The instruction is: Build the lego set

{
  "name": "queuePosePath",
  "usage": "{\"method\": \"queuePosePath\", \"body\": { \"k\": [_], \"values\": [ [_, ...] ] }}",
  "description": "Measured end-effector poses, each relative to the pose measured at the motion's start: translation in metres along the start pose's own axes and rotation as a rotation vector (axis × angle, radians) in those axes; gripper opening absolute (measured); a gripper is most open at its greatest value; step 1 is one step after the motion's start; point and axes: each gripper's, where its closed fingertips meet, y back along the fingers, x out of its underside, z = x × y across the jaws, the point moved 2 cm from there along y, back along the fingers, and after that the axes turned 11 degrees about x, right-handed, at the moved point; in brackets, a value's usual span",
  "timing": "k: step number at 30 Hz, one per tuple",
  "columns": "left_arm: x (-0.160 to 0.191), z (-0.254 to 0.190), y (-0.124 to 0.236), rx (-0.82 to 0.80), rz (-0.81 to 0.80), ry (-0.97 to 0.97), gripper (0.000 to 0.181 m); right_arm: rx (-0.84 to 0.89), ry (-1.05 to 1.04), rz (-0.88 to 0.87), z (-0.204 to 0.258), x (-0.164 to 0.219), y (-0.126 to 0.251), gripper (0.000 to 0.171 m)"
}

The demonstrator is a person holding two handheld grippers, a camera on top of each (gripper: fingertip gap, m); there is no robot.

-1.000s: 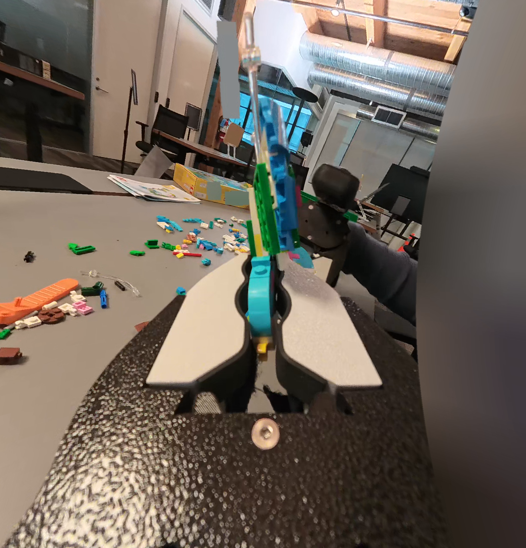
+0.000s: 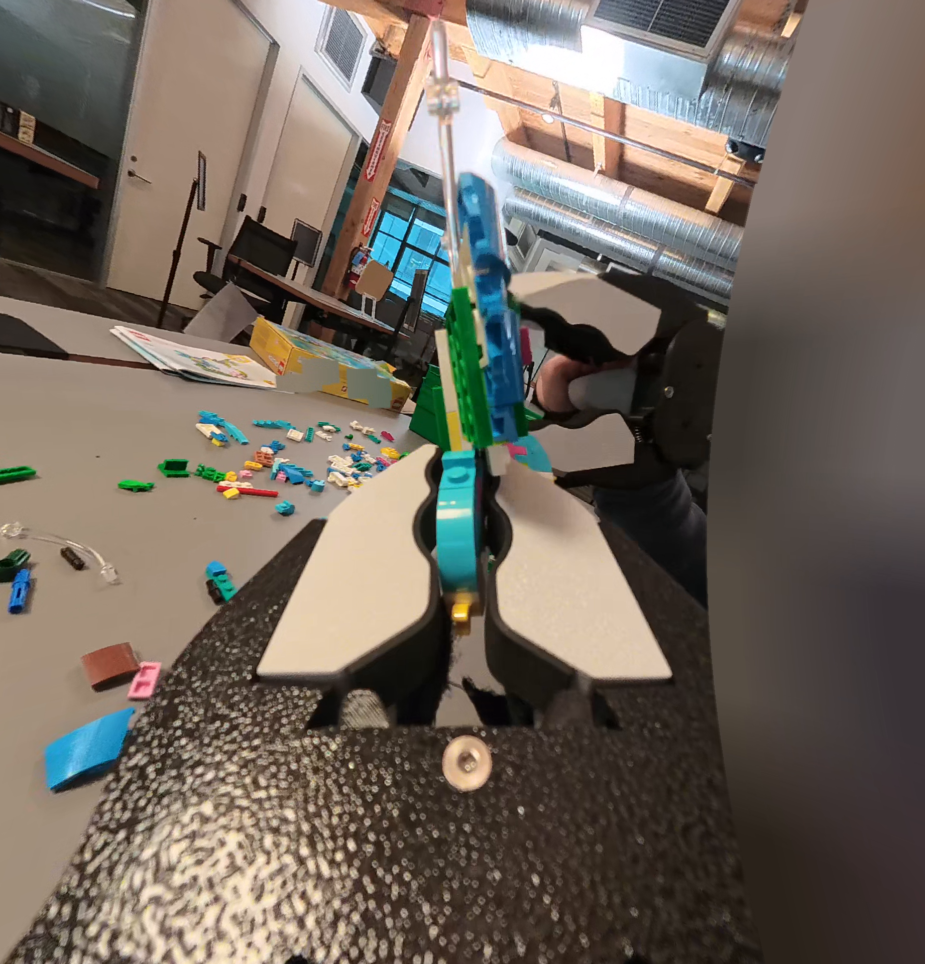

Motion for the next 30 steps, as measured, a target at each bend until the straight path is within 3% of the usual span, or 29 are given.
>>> {"method": "queuePosePath", "body": {
  "k": [16, 30],
  "values": [
    [-0.0002, -0.0055, -0.0077, 0.01, 0.046, -0.032, 0.013, -0.009, 0.202, 0.029, 0.0037, -0.0069, 0.0033, 0.053],
    [-0.0009, -0.0029, -0.0054, 0.015, 0.025, -0.008, 0.013, 0.001, 0.207, 0.003, 0.006, -0.0109, 0.0048, 0.053]
  ]
}}
